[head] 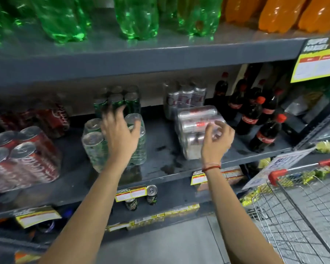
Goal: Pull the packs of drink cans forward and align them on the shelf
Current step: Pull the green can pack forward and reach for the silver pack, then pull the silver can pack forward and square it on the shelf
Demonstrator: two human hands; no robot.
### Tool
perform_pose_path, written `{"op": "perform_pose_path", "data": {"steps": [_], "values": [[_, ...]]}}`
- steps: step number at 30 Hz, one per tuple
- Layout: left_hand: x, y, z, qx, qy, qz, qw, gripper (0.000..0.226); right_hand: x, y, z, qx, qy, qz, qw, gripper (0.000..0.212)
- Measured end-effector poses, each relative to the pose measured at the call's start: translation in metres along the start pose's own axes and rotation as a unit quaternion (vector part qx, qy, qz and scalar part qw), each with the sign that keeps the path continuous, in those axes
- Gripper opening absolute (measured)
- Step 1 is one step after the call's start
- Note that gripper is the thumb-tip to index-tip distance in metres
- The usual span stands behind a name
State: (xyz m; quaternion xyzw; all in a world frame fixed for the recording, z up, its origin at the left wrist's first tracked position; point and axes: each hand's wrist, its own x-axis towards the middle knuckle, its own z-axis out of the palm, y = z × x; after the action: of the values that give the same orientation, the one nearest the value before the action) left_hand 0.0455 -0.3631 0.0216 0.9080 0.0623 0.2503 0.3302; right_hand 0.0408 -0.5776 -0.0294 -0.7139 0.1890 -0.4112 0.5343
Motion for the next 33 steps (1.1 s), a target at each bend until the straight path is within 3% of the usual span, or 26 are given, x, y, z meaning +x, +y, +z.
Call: {"op": "perform_pose_path", "data": {"steps": [4,9,13,15,20,22,24,26,31,33], "values": [[-0.001,0.054,0.048,-0.059,-0.120,0.069,0.989,0.051,0.035,0.038,-0.031,-0.043,0.039,0.115,0.992,0.033],[0.011,0.102,0.124,0.007,-0.301,0.147,0.942,0.062,0.041,0.056,-0.048,-0.005,-0.046,0.305,0.951,0.065],[0.032,0.125,0.167,0.101,-0.379,0.146,0.908,0.070,0.026,0.056,-0.040,0.055,-0.094,0.380,0.919,0.081],[0.043,0.127,0.180,0.103,-0.398,0.121,0.904,0.074,0.021,0.061,-0.033,0.067,-0.092,0.390,0.914,0.100],[0.055,0.129,0.193,0.094,-0.414,0.121,0.897,0.072,0.018,0.057,-0.021,0.092,-0.061,0.402,0.909,0.114],[0.055,0.129,0.194,0.110,-0.401,0.136,0.899,0.077,0.017,0.054,-0.018,0.098,-0.028,0.392,0.914,0.100],[0.057,0.123,0.199,0.128,-0.382,0.140,0.904,0.096,0.015,0.054,-0.015,0.109,0.005,0.381,0.918,0.086],[0.056,0.120,0.197,0.099,-0.374,0.116,0.915,0.097,0.012,0.054,-0.014,0.115,0.020,0.364,0.924,0.083],[0.053,0.119,0.173,0.010,-0.312,0.045,0.949,0.075,0.022,0.036,-0.018,0.066,0.003,0.207,0.976,0.074],[0.052,0.111,0.170,-0.141,-0.290,0.000,0.947,0.069,0.023,0.029,-0.019,0.044,-0.027,0.116,0.992,0.062]]}}
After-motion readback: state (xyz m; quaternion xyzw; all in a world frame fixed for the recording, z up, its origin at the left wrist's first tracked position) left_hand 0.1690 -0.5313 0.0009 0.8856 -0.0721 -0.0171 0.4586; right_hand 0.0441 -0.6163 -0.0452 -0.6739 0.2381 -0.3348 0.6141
